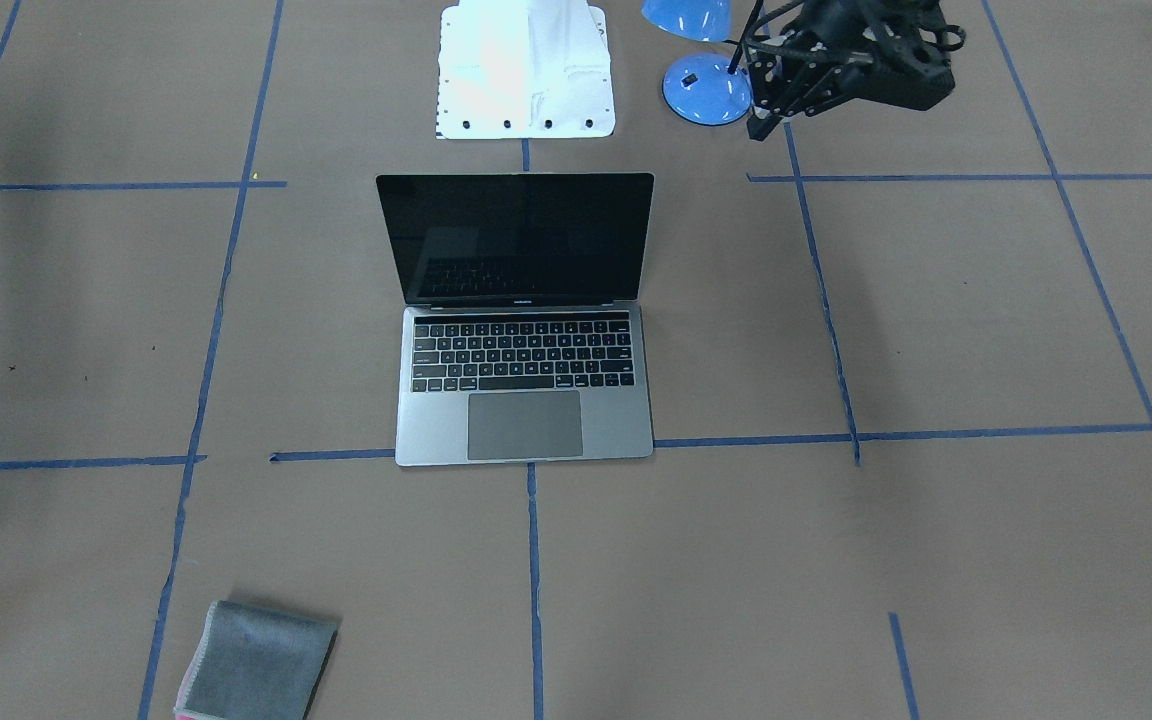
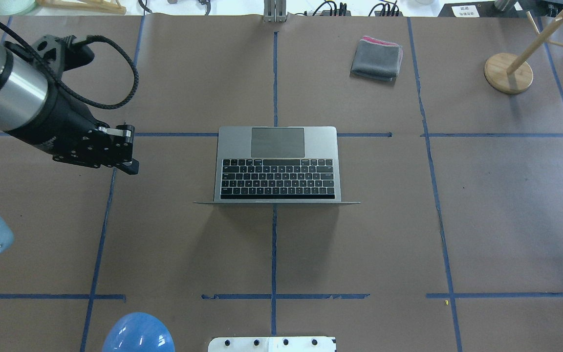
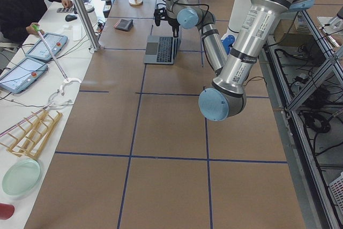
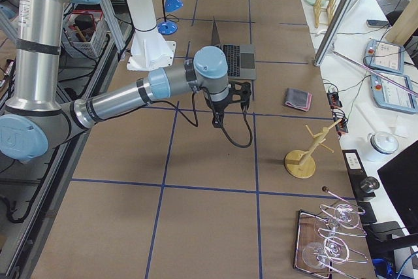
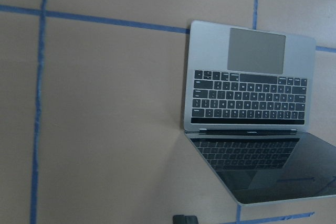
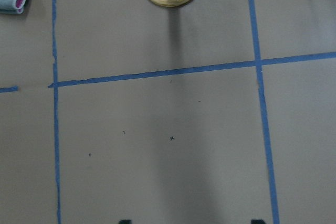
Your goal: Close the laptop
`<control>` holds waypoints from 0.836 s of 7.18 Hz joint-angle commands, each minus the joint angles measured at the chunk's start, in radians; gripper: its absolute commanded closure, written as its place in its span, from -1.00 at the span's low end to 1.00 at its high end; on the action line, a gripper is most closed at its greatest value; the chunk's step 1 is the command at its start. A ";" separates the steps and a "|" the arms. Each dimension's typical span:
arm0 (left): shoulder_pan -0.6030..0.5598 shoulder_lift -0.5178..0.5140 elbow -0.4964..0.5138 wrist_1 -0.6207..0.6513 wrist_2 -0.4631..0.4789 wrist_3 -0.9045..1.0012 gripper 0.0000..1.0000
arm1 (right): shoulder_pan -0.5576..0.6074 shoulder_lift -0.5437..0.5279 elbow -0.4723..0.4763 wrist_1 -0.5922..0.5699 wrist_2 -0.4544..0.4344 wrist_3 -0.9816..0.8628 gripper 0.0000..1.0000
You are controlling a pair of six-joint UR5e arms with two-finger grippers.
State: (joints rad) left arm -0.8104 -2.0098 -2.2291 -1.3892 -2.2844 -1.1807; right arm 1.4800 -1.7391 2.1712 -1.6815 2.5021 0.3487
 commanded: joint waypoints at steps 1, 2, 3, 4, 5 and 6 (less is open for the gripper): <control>0.074 -0.032 -0.001 -0.001 0.055 -0.063 1.00 | -0.212 0.010 0.154 0.060 -0.040 0.271 0.31; 0.088 -0.032 -0.001 -0.001 0.060 -0.063 1.00 | -0.325 0.010 0.165 0.265 -0.090 0.543 0.48; 0.091 -0.032 -0.001 -0.002 0.060 -0.076 1.00 | -0.462 0.012 0.168 0.437 -0.168 0.782 0.72; 0.100 -0.033 -0.001 -0.002 0.060 -0.077 1.00 | -0.575 0.047 0.170 0.474 -0.251 0.887 0.89; 0.123 -0.036 -0.001 -0.004 0.060 -0.083 1.00 | -0.669 0.097 0.170 0.474 -0.297 0.912 0.96; 0.149 -0.059 0.002 -0.005 0.062 -0.088 1.00 | -0.773 0.180 0.170 0.468 -0.369 0.947 0.98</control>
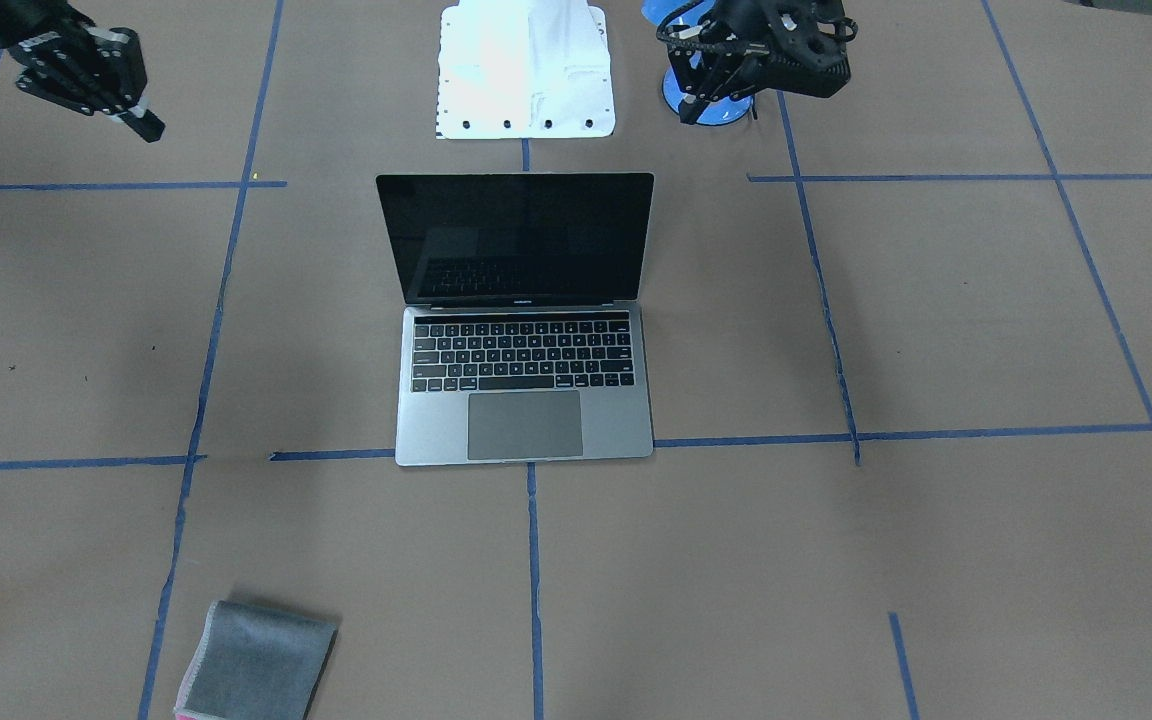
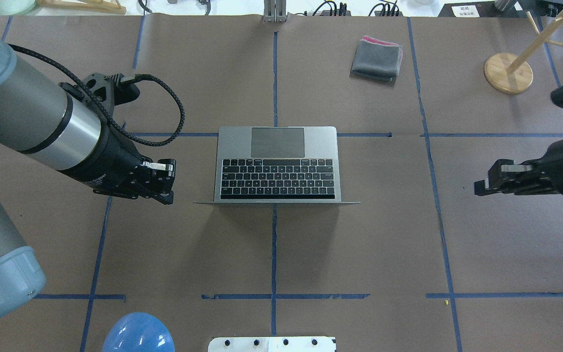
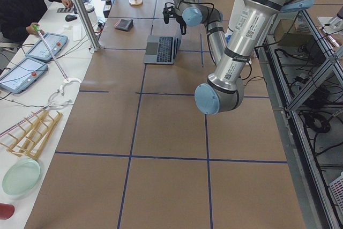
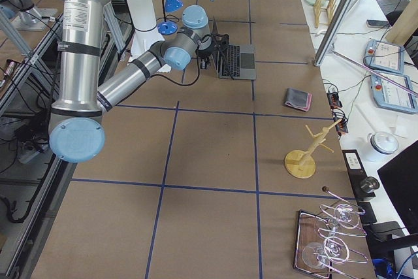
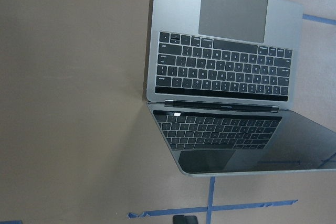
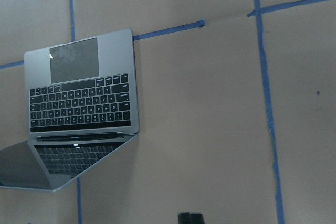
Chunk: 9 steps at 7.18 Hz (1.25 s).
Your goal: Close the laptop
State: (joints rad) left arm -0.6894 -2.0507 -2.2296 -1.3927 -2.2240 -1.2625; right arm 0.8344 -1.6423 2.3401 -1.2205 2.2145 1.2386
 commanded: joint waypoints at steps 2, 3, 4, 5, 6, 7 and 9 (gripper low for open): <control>0.118 -0.051 0.017 -0.002 0.064 -0.006 1.00 | -0.329 0.156 0.001 0.006 -0.276 0.119 0.99; 0.149 -0.060 0.031 -0.002 0.093 -0.011 1.00 | -0.422 0.183 -0.001 0.000 -0.409 0.119 0.99; 0.212 -0.062 0.041 -0.029 0.160 -0.059 1.00 | -0.476 0.218 -0.007 -0.042 -0.485 0.119 0.99; 0.247 -0.062 0.080 -0.098 0.211 -0.090 1.00 | -0.489 0.277 -0.011 -0.119 -0.510 0.119 0.99; 0.258 -0.065 0.111 -0.124 0.233 -0.101 1.00 | -0.524 0.329 -0.021 -0.185 -0.557 0.119 0.99; 0.261 -0.083 0.131 -0.124 0.239 -0.101 1.00 | -0.576 0.363 -0.042 -0.206 -0.638 0.119 0.98; 0.260 -0.086 0.156 -0.126 0.241 -0.100 1.00 | -0.623 0.415 -0.102 -0.206 -0.725 0.120 0.98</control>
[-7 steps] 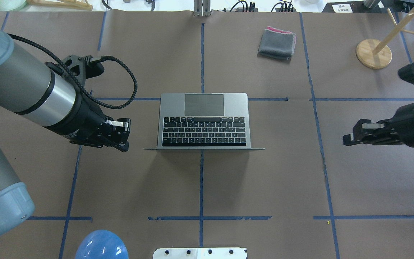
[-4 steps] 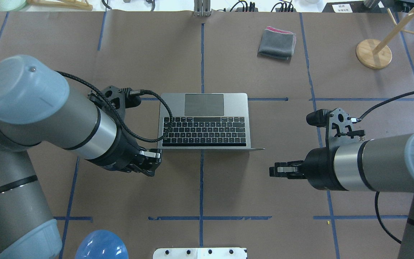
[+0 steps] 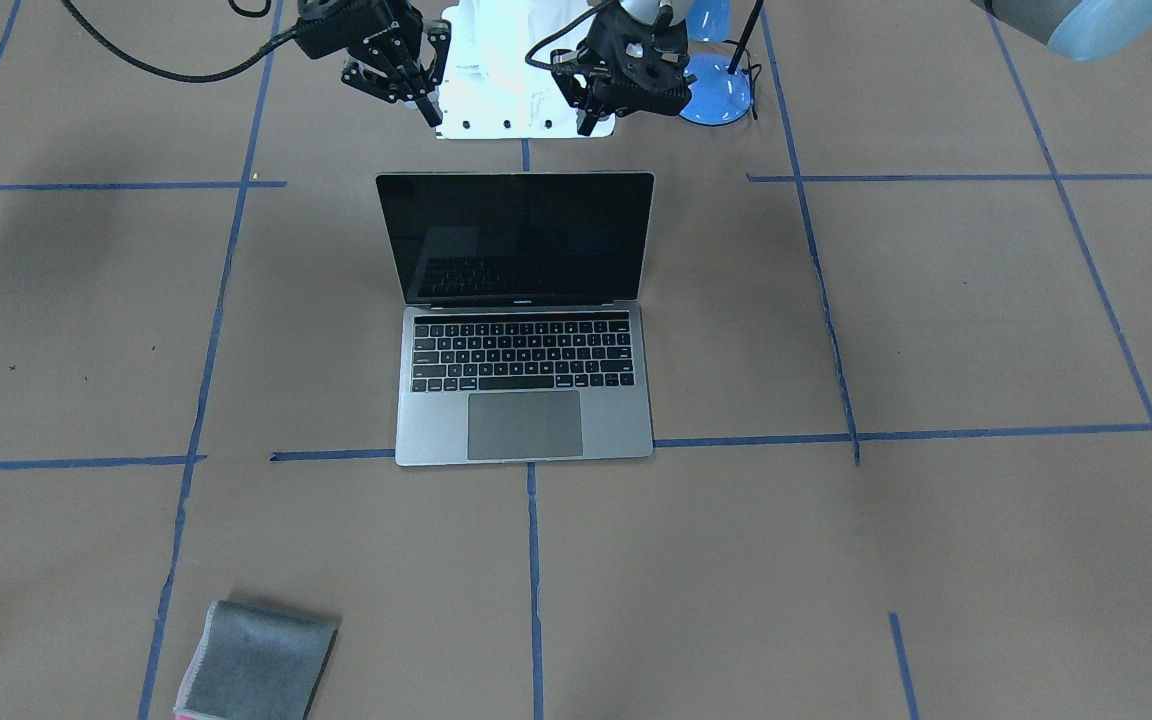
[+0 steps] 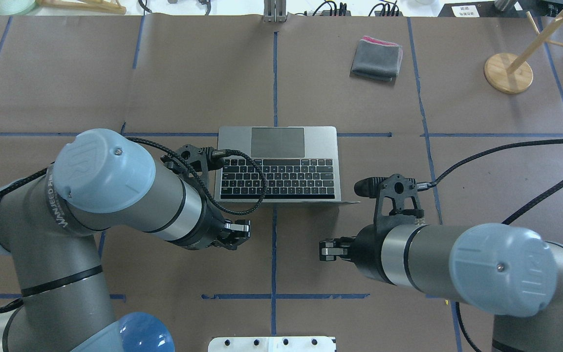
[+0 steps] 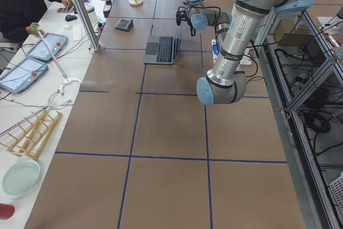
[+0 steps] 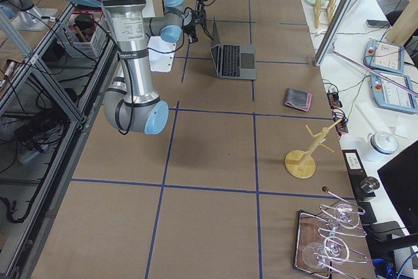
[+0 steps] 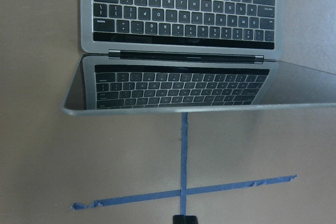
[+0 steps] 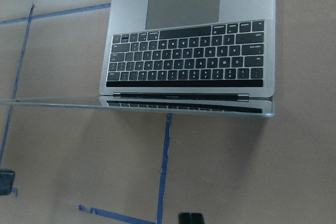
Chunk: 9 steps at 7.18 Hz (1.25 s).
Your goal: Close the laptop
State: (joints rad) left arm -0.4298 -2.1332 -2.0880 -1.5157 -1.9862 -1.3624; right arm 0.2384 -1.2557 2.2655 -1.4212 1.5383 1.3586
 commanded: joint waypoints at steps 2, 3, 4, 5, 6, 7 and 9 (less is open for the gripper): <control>0.000 -0.028 0.035 -0.003 0.036 0.000 1.00 | -0.027 0.032 -0.029 -0.005 -0.076 0.001 0.99; -0.007 -0.033 0.049 -0.003 0.036 0.003 1.00 | -0.025 0.033 -0.037 -0.005 -0.082 0.001 1.00; -0.024 -0.033 0.049 -0.004 0.036 0.006 1.00 | -0.024 0.035 -0.043 -0.004 -0.099 0.001 1.00; -0.038 -0.033 0.054 -0.011 0.036 0.008 1.00 | -0.015 0.035 -0.047 -0.004 -0.109 0.001 1.00; -0.055 -0.033 0.068 -0.033 0.036 0.008 1.00 | 0.004 0.035 -0.052 -0.004 -0.109 0.001 1.00; -0.072 -0.036 0.080 -0.052 0.036 0.008 1.00 | 0.027 0.047 -0.084 0.002 -0.107 -0.001 1.00; -0.107 -0.066 0.129 -0.067 0.036 0.009 1.00 | 0.076 0.085 -0.125 0.005 -0.098 -0.003 1.00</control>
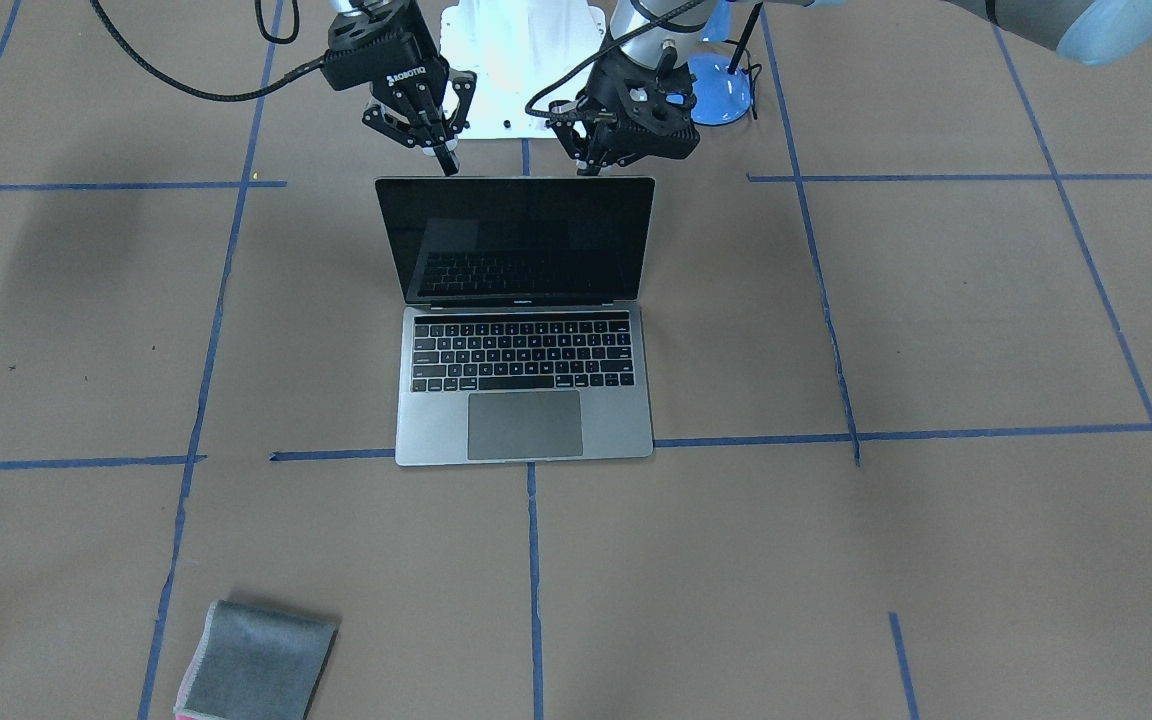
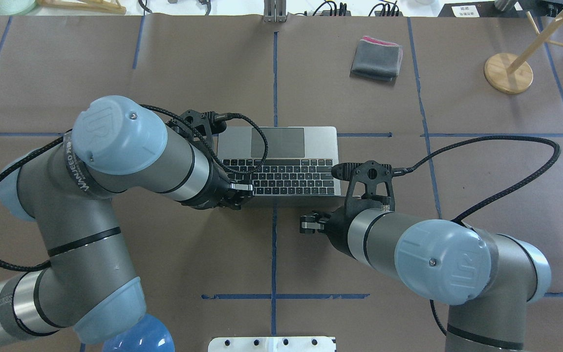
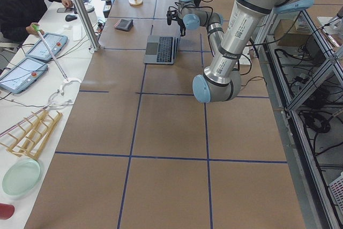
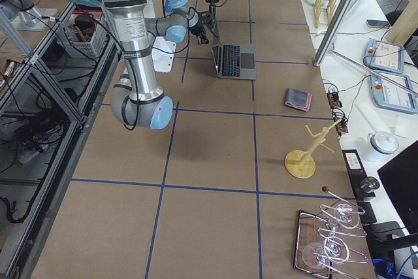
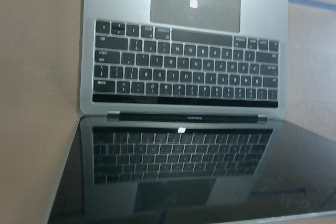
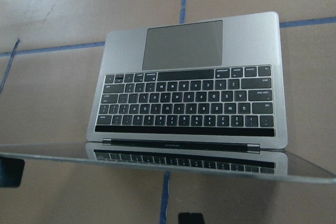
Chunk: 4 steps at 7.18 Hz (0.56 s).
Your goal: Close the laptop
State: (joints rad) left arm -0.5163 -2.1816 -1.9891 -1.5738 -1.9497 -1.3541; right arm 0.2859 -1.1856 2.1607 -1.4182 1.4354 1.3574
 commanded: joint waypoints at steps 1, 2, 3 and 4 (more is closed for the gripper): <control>-0.046 -0.036 0.053 -0.009 -0.001 0.003 1.00 | 0.045 0.015 -0.021 0.002 0.008 -0.001 1.00; -0.059 -0.041 0.073 -0.024 -0.001 0.003 1.00 | 0.062 0.017 -0.024 0.002 0.011 -0.006 1.00; -0.076 -0.046 0.094 -0.050 -0.005 0.003 1.00 | 0.097 0.017 -0.038 0.002 0.043 -0.007 1.00; -0.086 -0.052 0.114 -0.052 -0.005 0.004 1.00 | 0.126 0.039 -0.071 0.002 0.068 -0.009 1.00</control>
State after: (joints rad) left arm -0.5869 -2.2261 -1.8996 -1.6149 -1.9532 -1.3511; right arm 0.3760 -1.1638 2.1202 -1.4159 1.4735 1.3505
